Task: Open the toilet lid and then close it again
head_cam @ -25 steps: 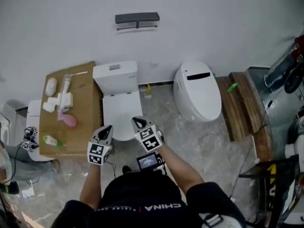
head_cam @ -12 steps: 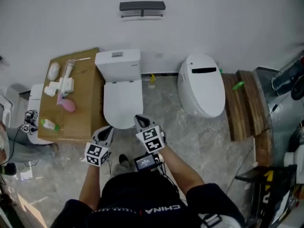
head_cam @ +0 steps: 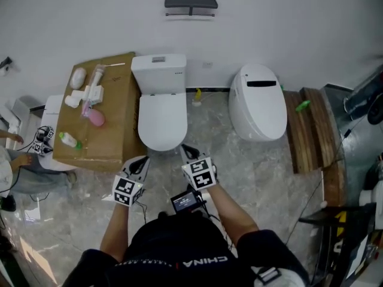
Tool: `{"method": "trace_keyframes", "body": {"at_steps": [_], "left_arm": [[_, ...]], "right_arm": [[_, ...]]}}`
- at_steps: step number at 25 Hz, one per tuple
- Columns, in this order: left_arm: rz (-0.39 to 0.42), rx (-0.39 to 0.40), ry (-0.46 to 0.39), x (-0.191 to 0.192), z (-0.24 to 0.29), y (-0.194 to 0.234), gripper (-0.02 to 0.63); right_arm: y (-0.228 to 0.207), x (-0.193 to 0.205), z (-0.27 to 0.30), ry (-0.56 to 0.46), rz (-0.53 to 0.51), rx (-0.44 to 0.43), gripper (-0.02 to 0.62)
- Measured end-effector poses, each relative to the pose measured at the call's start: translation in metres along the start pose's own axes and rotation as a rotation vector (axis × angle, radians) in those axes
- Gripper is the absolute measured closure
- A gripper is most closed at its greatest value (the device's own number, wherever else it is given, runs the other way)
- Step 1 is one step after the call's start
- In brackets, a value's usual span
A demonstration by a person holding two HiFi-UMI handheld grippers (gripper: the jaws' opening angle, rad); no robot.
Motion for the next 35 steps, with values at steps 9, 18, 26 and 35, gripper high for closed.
{"method": "trace_keyframes", "body": {"at_steps": [9,18,26,35], "left_arm": [[0.024,0.04,-0.01,0.041,-0.107,-0.012,0.595],[0.037,0.085,-0.018,0.053,-0.148,-0.025,0.595],[0.008,0.079,-0.011,0.052,-0.142,-0.047,0.595],[0.024,0.051,0.005,0.043,-0.128,-0.071,0.595]], "right_arm": [[0.104,0.026,-0.041,-0.012,-0.006,0.059,0.581],[0.159,0.044,-0.081,0.002,0.022,0.082,0.581],[0.161,0.049,-0.095,0.028,0.013,0.043,0.581],[0.136,0.053,-0.107,0.036,0.002,0.008,0.581]]}}
Point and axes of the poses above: the fingertips, and each gripper's own axes: z forward along the fingers, y to its left, x out of its underside, the point moved 3 cm from there along -z, backward along the fingers, and after that the axes turned 8 degrees about -y, right-handed, at the moved point
